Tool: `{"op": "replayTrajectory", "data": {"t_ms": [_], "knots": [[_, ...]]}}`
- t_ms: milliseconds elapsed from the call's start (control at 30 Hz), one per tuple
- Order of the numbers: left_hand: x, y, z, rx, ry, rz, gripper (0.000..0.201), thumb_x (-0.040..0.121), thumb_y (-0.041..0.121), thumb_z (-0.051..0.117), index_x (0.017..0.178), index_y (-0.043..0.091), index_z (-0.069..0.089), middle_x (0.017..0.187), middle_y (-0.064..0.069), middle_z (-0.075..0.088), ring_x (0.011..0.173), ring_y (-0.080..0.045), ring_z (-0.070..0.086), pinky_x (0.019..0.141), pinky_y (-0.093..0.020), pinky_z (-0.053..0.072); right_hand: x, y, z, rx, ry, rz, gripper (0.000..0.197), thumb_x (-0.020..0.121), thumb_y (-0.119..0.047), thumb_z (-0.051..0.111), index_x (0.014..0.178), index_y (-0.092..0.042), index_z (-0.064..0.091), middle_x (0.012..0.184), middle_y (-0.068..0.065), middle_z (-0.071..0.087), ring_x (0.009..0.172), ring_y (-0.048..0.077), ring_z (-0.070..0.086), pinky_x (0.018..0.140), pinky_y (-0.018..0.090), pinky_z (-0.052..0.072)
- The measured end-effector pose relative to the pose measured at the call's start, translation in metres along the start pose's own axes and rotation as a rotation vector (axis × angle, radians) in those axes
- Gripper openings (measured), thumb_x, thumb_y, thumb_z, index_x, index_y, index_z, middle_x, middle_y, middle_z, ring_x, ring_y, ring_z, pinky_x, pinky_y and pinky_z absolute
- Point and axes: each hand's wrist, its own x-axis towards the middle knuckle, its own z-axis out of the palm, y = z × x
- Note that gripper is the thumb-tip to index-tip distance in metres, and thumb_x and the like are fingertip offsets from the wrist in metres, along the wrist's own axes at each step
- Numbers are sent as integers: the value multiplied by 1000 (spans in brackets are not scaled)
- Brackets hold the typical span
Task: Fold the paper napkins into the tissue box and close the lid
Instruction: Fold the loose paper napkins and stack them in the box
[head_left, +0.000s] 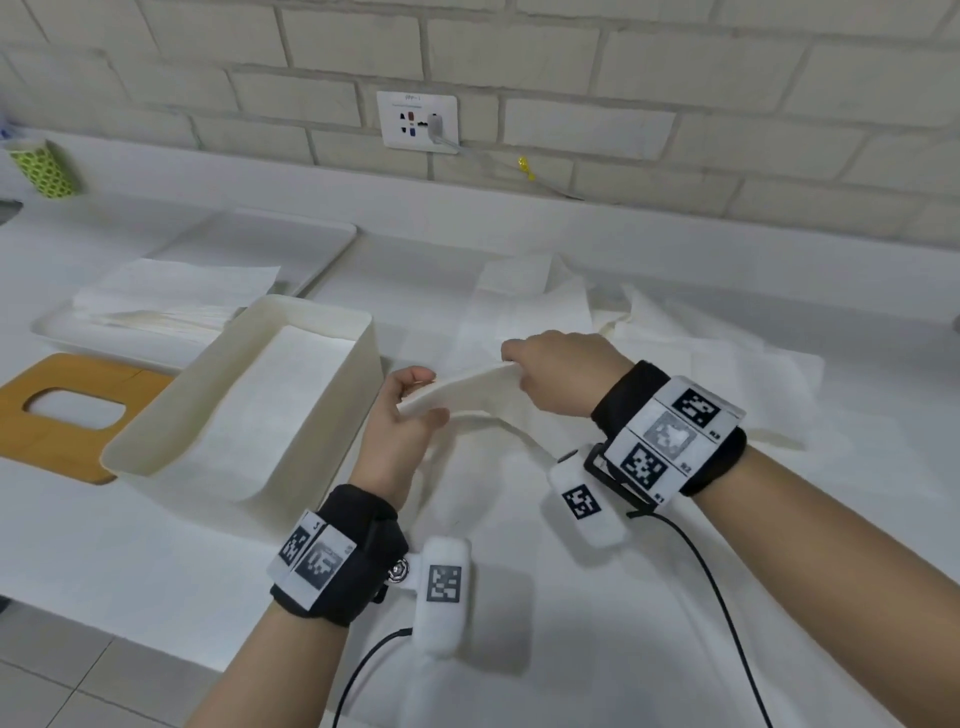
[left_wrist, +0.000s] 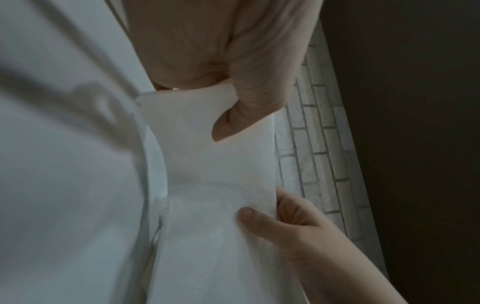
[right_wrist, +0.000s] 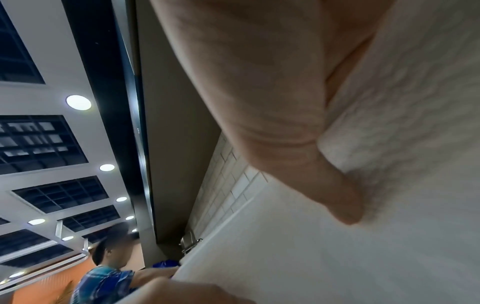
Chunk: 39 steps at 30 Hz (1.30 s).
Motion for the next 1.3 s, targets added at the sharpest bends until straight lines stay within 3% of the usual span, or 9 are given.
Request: {"op": "replayTrajectory", "data": {"t_ms": [200,300,467,700,800,933,1067,1167,1300], "knots": [[4,-3,4,-91,58,21,41,57,-4,44,91,20,50,82,2,51,67,-8,48,53,-11,42,3,-11,15,-2,-67,-31,28,93,-5,36,120,-10,42,111,8,52,86,28,51,65,33,30],[3,2,7,-81,19,18,44,73,-18,38,99,16,47,84,0,48,70,-10,47,48,-10,41,7,-14,21,76,-34,-24,24,95,-10,38,119,-9,40,114,8,52,94,30,56,66,32,32],[9,4,6,80,-7,26,43,77,-4,45,113,17,32,97,-1,43,85,-14,45,63,-17,42,7,-15,22,98,49,-32,17,98,-20,37,111,-11,44,110,7,55,95,29,54,66,32,32],[12,7,4,-100,-49,-44,78,75,16,73,139,8,29,127,-12,57,114,-24,59,97,-37,49,0,-8,15,971,300,79,30,97,-22,45,124,-9,48,117,5,61,106,19,56,87,27,43],[12,17,8,45,-49,84,34,87,1,62,113,16,46,117,-10,60,99,-17,62,82,-23,53,-1,-18,14,1119,303,138,25,100,-19,33,122,-8,37,109,6,59,101,23,56,87,33,43],[5,35,11,265,-70,382,40,93,-9,42,93,29,31,90,4,49,77,1,53,66,-11,45,-2,-31,13,1356,393,116,11,101,-13,29,110,-17,25,92,-13,47,81,3,51,75,18,42],[-2,32,11,308,-117,408,39,92,-10,41,112,19,24,112,2,45,101,-2,50,79,-4,42,-5,-39,19,1420,337,149,15,100,-15,31,113,-17,23,102,-11,50,91,5,54,71,8,43],[-3,24,9,273,-155,298,36,96,-4,39,118,19,23,112,14,44,94,18,50,74,0,40,-4,-39,23,1350,274,225,28,101,-19,29,127,-10,21,115,13,53,112,31,51,91,34,43],[-2,28,6,255,-124,285,40,95,-2,46,117,23,24,114,15,46,101,10,50,85,-7,45,1,-34,19,1406,227,177,30,101,-19,29,130,-11,23,120,-2,45,110,14,46,97,30,38]]}}
